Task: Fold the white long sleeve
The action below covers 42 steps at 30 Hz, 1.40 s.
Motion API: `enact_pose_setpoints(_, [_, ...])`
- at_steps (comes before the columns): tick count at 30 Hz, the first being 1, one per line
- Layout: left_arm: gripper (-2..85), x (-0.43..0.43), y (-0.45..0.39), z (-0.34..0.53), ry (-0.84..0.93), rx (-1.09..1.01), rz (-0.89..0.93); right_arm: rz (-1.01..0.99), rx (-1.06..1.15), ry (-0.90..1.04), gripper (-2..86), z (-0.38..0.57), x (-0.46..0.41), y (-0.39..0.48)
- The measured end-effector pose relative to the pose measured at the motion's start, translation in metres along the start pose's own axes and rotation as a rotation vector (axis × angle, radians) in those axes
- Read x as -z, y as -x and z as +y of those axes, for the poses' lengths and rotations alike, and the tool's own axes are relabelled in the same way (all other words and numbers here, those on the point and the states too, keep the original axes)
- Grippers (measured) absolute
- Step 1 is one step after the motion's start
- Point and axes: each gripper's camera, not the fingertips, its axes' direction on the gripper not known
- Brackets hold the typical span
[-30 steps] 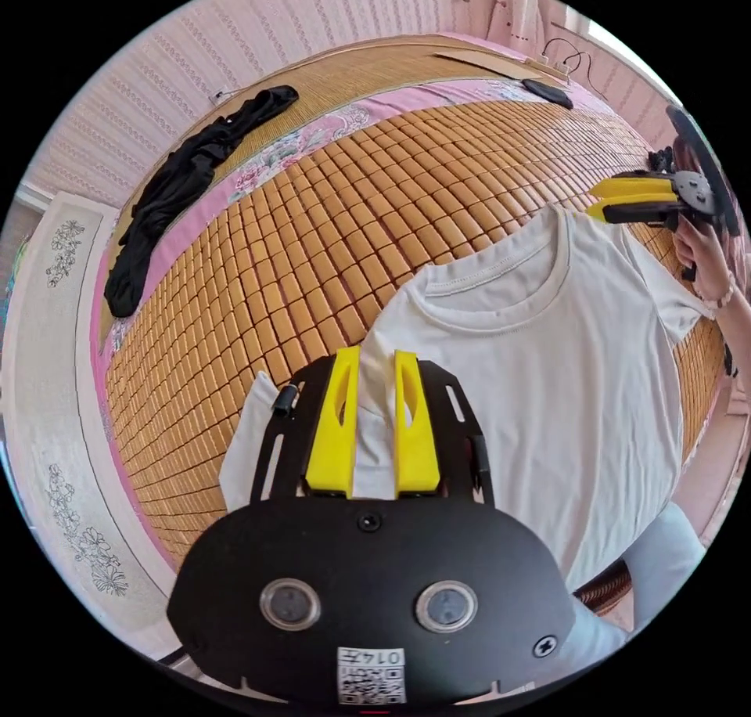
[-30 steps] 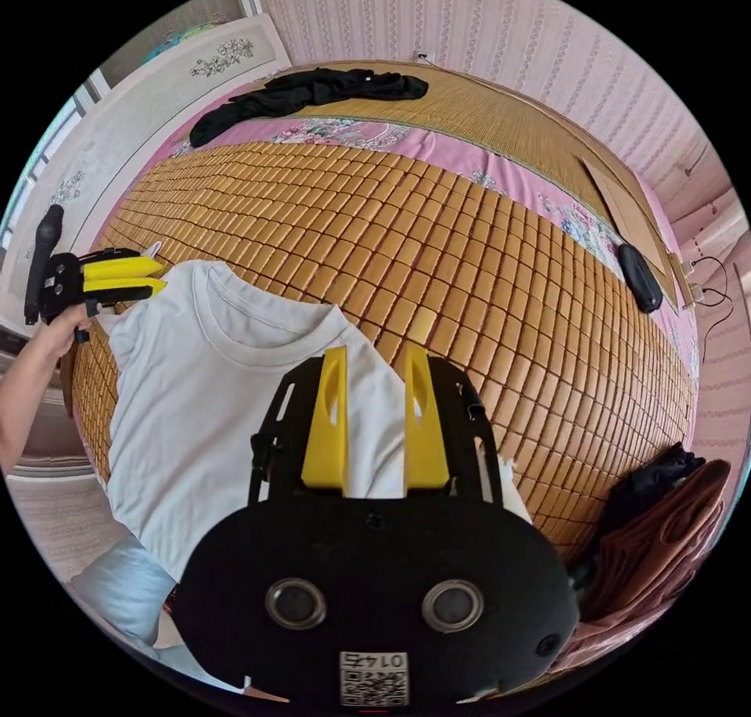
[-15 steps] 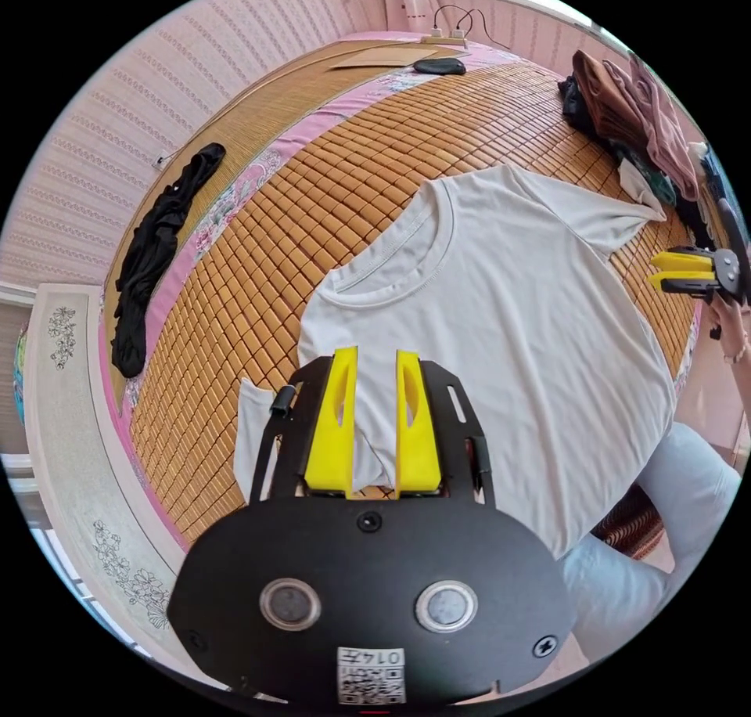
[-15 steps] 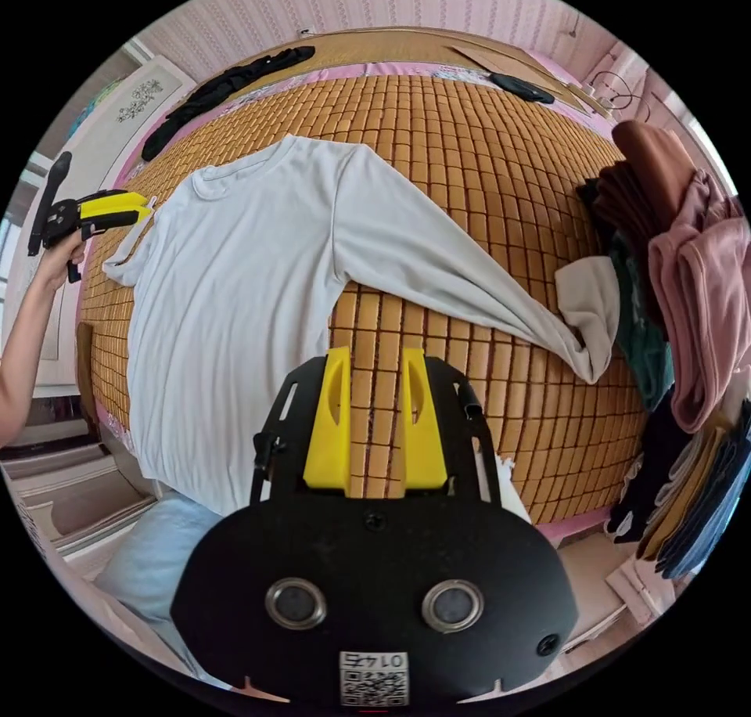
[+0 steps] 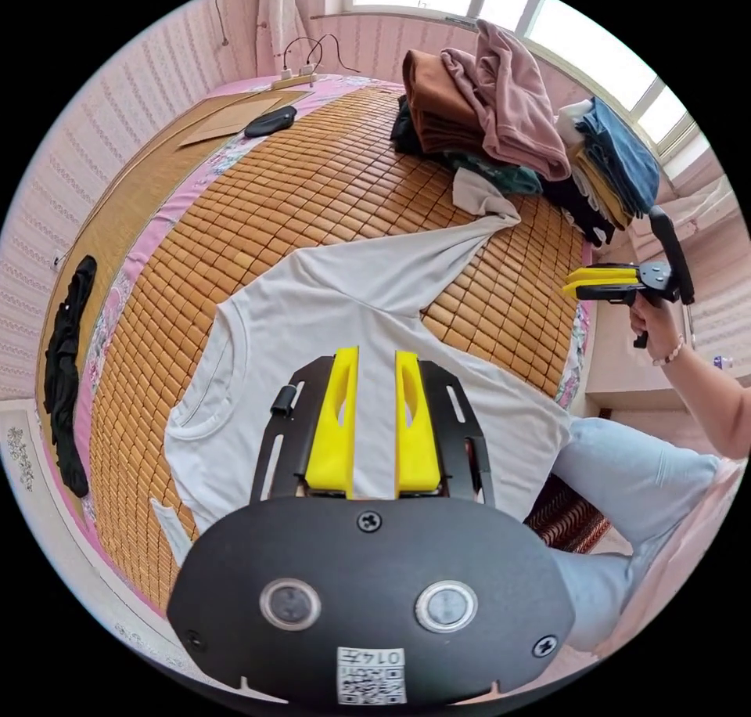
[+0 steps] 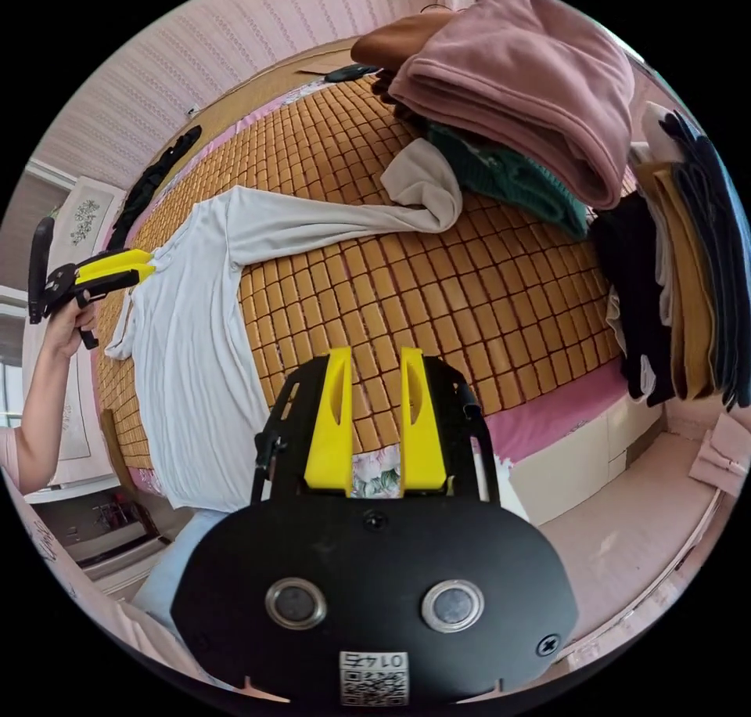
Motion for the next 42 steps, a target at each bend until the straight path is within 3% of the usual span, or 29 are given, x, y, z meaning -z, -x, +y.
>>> enact_pose_setpoints(10, [8.0, -0.074, -0.017, -0.072, 0.012, -0.009, 0.031, -0.035, -0.141, -0.199, 9.5, -0.047, 0.031, -0.086])
enact_pose_setpoints(13, [7.7, -0.097, -0.007, -0.083, 0.045, 0.015, 0.030, -0.083, -0.125, -0.207, 10.0, -0.082, 0.020, -0.093])
enact_pose_setpoints(16, [7.2, -0.111, -0.008, -0.087, 0.050, 0.002, 0.029, -0.101, -0.116, -0.100, 5.0, -0.104, -0.007, -0.099])
enact_pose_setpoints(24, [7.1, -0.120, -0.025, -0.079, 0.031, -0.101, 0.045, -0.210, -0.264, -0.260, 2.0, 0.013, 0.089, -0.125])
enact_pose_setpoints(29, [7.2, -0.142, -0.017, -0.076, 0.072, -0.099, 0.055, -0.087, -0.414, -0.160, 6.7, 0.052, 0.083, -0.164])
enact_pose_setpoints(35, [7.8, -0.155, -0.003, -0.082, 0.087, -0.065, -0.012, -0.046, -0.411, -0.104, 9.9, 0.035, 0.050, -0.178])
enact_pose_setpoints(38, [8.4, -0.171, 0.004, -0.092, 0.123, -0.036, -0.058, -0.013, -0.367, 0.009, 7.5, 0.015, 0.012, -0.172])
enact_pose_setpoints(42, [6.4, -0.182, 0.004, -0.094, 0.150, -0.040, -0.062, 0.097, -0.373, 0.009, 2.8, 0.014, 0.014, -0.166])
